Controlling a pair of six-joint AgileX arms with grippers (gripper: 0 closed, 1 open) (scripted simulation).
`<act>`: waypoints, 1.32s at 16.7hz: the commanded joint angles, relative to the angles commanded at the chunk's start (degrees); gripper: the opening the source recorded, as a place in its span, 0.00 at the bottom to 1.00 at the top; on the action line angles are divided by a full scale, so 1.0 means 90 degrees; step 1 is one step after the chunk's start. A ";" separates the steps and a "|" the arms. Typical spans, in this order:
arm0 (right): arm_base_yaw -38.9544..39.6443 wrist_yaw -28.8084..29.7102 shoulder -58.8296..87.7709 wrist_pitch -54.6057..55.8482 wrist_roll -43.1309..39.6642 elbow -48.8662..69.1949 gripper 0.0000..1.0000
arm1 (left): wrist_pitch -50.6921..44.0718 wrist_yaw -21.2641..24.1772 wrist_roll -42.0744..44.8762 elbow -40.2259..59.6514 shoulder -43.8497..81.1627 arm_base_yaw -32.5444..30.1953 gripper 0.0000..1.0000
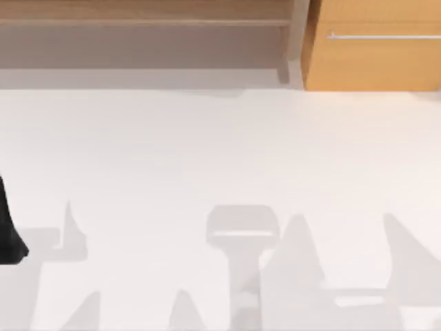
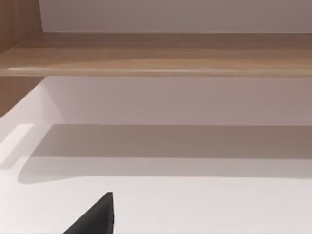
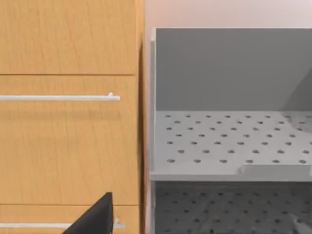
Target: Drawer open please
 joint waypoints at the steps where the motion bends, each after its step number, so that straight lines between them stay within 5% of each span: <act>1: -0.0169 -0.0166 0.0363 0.0148 0.0005 0.0193 1.00 | 0.0000 0.0000 0.0000 0.0000 0.0000 0.0000 1.00; 13: -0.0448 -0.0442 0.1367 0.0642 -0.0198 0.0702 1.00 | 0.0000 0.0000 0.0000 0.0000 0.0000 0.0000 1.00; 17: 0.0156 0.0182 0.2402 0.1372 -0.1408 0.1020 1.00 | 0.0000 0.0000 0.0000 0.0000 0.0000 0.0000 1.00; 22: 0.1413 0.1479 0.4333 0.2759 -0.4228 0.1575 1.00 | 0.0000 0.0000 0.0000 0.0000 0.0000 0.0000 1.00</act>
